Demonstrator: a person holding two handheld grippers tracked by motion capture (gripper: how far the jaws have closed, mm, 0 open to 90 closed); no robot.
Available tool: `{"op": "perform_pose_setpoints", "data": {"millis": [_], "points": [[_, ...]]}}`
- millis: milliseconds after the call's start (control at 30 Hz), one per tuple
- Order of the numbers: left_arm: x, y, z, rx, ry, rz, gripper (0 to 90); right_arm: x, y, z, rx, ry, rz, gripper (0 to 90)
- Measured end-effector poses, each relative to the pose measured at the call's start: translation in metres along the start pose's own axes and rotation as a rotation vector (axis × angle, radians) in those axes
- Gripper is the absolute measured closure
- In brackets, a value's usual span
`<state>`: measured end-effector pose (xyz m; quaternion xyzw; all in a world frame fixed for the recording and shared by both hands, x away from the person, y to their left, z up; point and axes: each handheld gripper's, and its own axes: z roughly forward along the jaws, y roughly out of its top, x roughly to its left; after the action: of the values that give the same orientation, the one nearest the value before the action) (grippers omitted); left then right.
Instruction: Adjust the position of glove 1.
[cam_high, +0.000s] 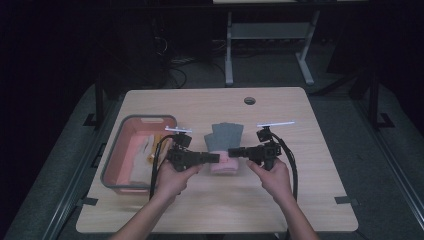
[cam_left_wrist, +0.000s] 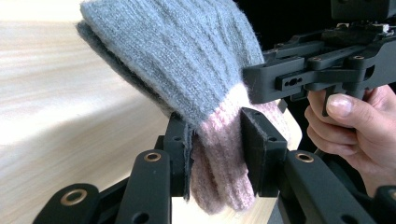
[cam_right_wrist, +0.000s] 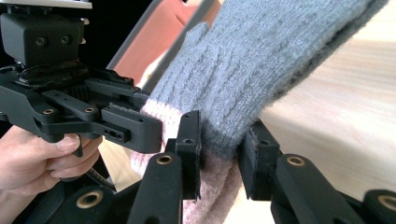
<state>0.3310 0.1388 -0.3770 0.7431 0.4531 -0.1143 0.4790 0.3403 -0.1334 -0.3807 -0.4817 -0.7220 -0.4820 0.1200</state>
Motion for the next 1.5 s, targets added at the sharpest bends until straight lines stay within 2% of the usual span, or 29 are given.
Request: {"op": "perform_pose_setpoints", "data": {"millis": [333, 600, 767, 1067, 1200, 1367, 1500], "points": [[0.005, 0.004, -0.022, -0.016, 0.024, 0.009, 65.3, 0.015, 0.015, 0.016, 0.011, 0.033, -0.02, 71.4], [0.014, 0.004, -0.044, -0.044, 0.043, -0.005, 65.2, 0.026, 0.024, 0.031, 0.018, 0.047, -0.032, 71.4], [0.018, 0.005, -0.052, -0.048, 0.052, -0.003, 65.3, 0.03, 0.028, 0.04, 0.02, 0.066, -0.032, 71.4], [0.027, 0.007, -0.07, -0.064, 0.062, -0.018, 66.0, 0.042, 0.039, 0.057, 0.029, 0.082, -0.052, 71.4], [0.035, 0.007, -0.079, -0.075, 0.053, -0.026, 66.5, 0.047, 0.043, 0.063, 0.033, 0.082, -0.054, 71.5], [0.039, 0.007, -0.087, -0.089, 0.04, -0.017, 66.9, 0.052, 0.046, 0.068, 0.034, 0.09, -0.059, 71.5], [0.042, 0.007, -0.096, -0.09, 0.053, -0.019, 67.2, 0.057, 0.05, 0.076, 0.039, 0.101, -0.068, 71.5]]}}
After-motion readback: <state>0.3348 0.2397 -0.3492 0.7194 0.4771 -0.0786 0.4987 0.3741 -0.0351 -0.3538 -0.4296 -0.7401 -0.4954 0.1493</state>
